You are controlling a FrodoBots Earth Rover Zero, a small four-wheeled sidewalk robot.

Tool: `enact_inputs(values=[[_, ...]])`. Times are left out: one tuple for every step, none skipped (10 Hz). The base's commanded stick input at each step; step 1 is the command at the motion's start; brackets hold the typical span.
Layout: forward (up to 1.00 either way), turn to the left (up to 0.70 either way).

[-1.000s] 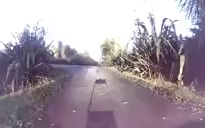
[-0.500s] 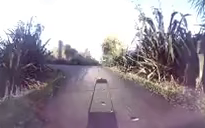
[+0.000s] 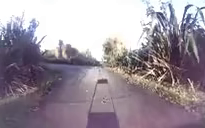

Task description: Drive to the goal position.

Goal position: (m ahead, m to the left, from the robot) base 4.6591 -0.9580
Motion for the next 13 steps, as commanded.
enact_inputs(values=[[1.00, 0.00], [1.00, 0.00], [1.00, 0.00], [1.00, 0.00], [1.00, 0.00], [1.00, 0.00], [1.00, 0.00], [1.00, 0.00], [1.00, 0.00], [1.00, 0.00], [1.00, 0.00], [1.00, 0.00], [1.00, 0.00]])
